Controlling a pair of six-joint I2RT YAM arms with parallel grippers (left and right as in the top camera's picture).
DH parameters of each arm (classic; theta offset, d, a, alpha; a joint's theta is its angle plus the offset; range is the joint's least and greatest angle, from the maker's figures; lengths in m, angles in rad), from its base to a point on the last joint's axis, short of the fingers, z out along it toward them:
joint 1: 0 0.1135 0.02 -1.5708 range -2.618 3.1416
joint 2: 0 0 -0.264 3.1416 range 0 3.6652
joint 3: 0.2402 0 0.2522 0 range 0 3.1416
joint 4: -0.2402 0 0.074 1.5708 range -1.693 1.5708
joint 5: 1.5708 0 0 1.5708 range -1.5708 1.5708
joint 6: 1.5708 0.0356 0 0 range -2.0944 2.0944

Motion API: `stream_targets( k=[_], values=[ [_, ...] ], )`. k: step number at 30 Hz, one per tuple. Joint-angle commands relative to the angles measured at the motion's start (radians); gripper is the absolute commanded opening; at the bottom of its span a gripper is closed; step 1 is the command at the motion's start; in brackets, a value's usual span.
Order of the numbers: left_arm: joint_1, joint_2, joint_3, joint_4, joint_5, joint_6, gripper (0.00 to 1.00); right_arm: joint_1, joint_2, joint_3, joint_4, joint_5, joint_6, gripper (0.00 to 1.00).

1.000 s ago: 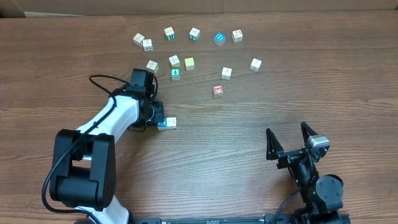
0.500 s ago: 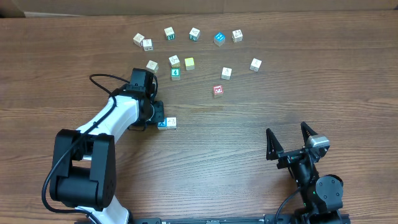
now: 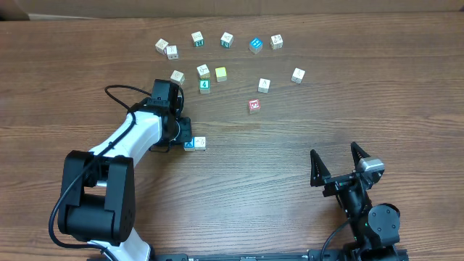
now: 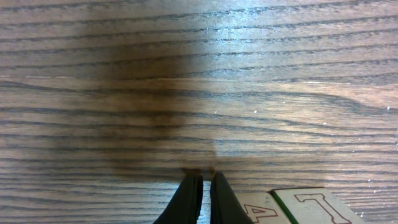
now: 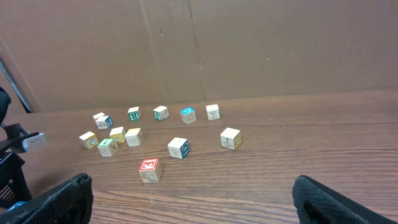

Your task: Form a horizontal line

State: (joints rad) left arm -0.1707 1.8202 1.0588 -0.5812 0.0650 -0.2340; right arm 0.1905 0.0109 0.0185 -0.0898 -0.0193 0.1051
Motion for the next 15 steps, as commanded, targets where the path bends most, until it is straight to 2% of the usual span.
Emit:
stream_targets(
  k=[1, 6, 15],
  values=[
    [-0.013, 0.013, -0.010, 0.004, 0.013, 0.021, 0.04, -0.002, -0.008, -0.010, 0.006, -0.001, -0.002, 1.00],
    [-0.013, 0.013, -0.010, 0.004, -0.002, 0.017, 0.04, -0.002, -0.008, -0.010, 0.006, -0.001, -0.002, 1.00],
    [0.024, 0.013, -0.010, 0.023, -0.131, -0.035, 0.04, -0.002, -0.008, -0.010, 0.006, -0.001, -0.002, 1.00]
  ],
)
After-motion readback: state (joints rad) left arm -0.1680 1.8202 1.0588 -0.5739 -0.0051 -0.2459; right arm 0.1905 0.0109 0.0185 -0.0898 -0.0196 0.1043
